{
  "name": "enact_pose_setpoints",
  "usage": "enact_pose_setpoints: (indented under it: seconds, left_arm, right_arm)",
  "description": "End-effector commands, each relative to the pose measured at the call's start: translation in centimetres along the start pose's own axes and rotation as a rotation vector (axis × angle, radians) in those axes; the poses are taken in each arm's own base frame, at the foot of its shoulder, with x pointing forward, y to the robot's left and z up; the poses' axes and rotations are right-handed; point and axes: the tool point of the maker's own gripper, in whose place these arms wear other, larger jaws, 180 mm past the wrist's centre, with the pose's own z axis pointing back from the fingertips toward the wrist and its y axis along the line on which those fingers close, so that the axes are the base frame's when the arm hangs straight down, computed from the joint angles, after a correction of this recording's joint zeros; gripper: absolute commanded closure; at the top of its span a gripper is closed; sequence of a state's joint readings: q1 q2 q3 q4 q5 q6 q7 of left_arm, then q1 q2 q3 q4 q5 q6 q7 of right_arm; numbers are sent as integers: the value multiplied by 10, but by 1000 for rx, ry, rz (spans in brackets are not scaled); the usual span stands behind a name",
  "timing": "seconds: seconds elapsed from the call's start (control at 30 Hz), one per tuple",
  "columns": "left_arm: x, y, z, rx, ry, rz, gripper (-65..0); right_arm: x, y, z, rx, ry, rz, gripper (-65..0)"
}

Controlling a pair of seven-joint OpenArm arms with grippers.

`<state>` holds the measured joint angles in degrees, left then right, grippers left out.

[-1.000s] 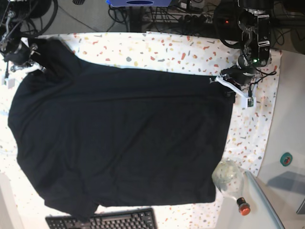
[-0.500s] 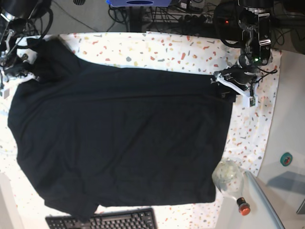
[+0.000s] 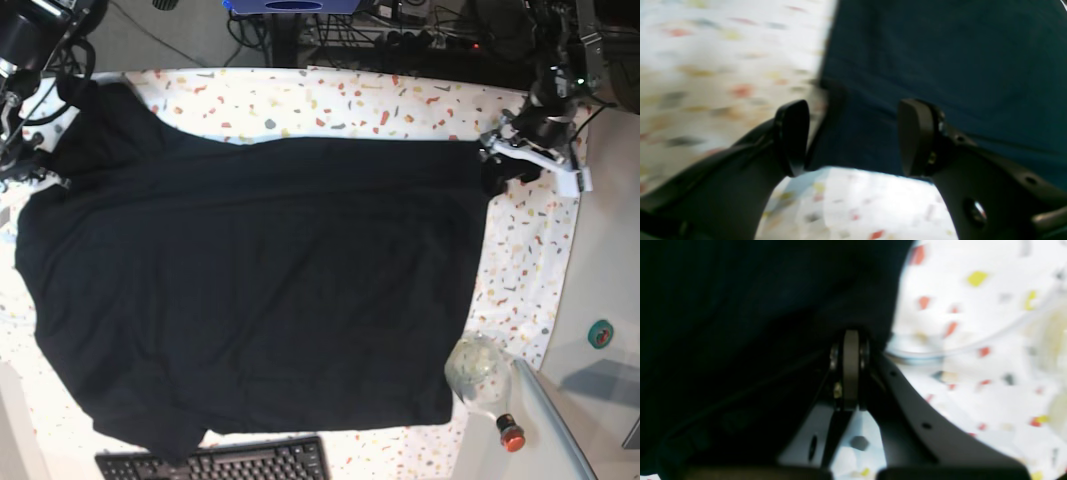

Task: Layout the t-shirt on the table in an organized manner, then fold the t-shirt properly
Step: 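Hold the t-shirt's collar-side corners and pull them apart, then drag both held corners away from the hem to straighten the shirt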

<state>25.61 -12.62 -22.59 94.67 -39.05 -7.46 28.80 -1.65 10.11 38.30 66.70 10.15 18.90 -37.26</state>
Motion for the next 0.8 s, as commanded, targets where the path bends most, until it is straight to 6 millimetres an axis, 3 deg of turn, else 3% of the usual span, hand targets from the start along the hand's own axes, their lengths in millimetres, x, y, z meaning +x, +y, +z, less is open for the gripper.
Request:
enact_pose_setpoints:
  seconds: [0.0, 0.1, 0.2, 0.4, 0.57, 0.63, 0.77]
  left_arm:
    - [16, 2, 6, 4, -58, 3, -398]
    - [17, 26, 15, 69, -77, 47, -398]
    - [13, 36, 22, 100, -80, 67, -398]
    - [-6, 26, 25, 7, -34, 20, -398]
    - [-34, 22, 23, -84, 33, 0, -398]
    - [-39, 24, 23, -78, 43, 7, -398]
    - [-39, 24, 23, -78, 43, 7, -397]
  right_arm:
    - [25, -4, 7, -8, -68, 10, 0]
    - [33, -6, 19, -22, -107, 35, 0]
    - [40, 0, 35, -27, -161, 69, 0]
    - [29, 23, 58, -6, -204, 133, 0]
    - [7, 56, 47, 65, -146, 198, 0]
    - [5, 59, 34, 76, -116, 188, 0]
    - [4, 33, 0, 56, -23, 90, 0]
